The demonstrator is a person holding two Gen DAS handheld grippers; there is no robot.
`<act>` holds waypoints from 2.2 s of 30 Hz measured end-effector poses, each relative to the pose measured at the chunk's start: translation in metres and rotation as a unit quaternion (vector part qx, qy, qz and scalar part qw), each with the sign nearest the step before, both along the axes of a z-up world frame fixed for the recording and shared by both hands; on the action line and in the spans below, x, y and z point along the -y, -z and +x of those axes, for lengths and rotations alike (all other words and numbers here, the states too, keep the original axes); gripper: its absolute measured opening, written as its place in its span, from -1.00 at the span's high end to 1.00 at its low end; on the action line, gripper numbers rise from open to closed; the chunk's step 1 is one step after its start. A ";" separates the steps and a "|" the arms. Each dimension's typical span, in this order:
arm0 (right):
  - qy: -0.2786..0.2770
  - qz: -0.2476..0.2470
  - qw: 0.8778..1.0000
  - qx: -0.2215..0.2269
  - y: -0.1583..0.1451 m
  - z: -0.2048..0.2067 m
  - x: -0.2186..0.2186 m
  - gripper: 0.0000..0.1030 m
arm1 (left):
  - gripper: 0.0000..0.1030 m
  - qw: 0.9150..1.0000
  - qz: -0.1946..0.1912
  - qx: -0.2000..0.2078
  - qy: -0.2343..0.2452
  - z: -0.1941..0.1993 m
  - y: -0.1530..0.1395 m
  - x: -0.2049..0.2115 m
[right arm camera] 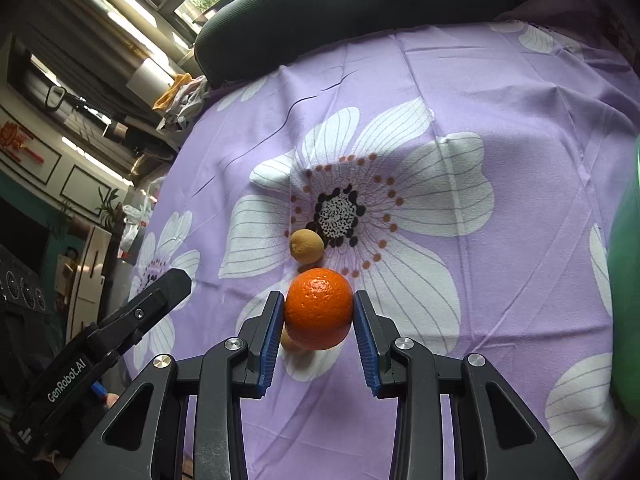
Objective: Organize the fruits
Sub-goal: 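Return the right gripper to the cloth and close it on the second orange, then carry the orange into the green bowl and open the right gripper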
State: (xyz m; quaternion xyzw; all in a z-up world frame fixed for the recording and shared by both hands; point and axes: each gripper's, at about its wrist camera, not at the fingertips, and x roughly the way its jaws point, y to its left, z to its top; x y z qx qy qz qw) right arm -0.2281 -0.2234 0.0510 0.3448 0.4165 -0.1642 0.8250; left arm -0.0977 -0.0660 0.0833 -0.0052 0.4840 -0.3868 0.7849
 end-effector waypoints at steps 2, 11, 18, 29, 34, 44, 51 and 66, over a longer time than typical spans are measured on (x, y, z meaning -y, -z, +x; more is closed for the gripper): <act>0.003 -0.001 1.000 -0.015 0.008 -0.007 0.003 0.29 | -0.37 1.000 0.007 0.002 0.014 -0.009 0.003 0.009; 0.023 0.012 0.999 -0.025 0.018 -0.026 0.020 0.29 | -0.38 0.997 0.037 0.021 0.062 -0.040 0.015 0.033; 0.050 -0.027 0.998 -0.036 0.010 -0.037 0.028 0.29 | -0.37 0.994 0.051 0.019 0.098 -0.054 0.022 0.043; 0.051 0.022 0.998 0.012 0.008 -0.046 0.038 0.29 | -0.28 0.983 0.046 -0.005 0.176 -0.088 0.037 0.065; 0.047 0.024 0.999 0.003 0.013 -0.039 0.032 0.29 | -0.11 0.978 0.045 -0.040 0.202 -0.094 0.049 0.075; 0.037 0.010 0.999 -0.015 0.020 -0.032 0.026 0.29 | 0.20 0.977 0.046 -0.048 0.201 -0.094 0.056 0.082; 0.040 0.020 0.999 -0.009 0.024 -0.031 0.030 0.29 | 0.29 0.978 0.045 -0.032 0.200 -0.096 0.056 0.087; 0.087 -0.044 0.991 0.090 -0.048 -0.091 0.041 0.27 | 0.31 0.968 -0.013 0.071 0.242 -0.143 -0.012 0.113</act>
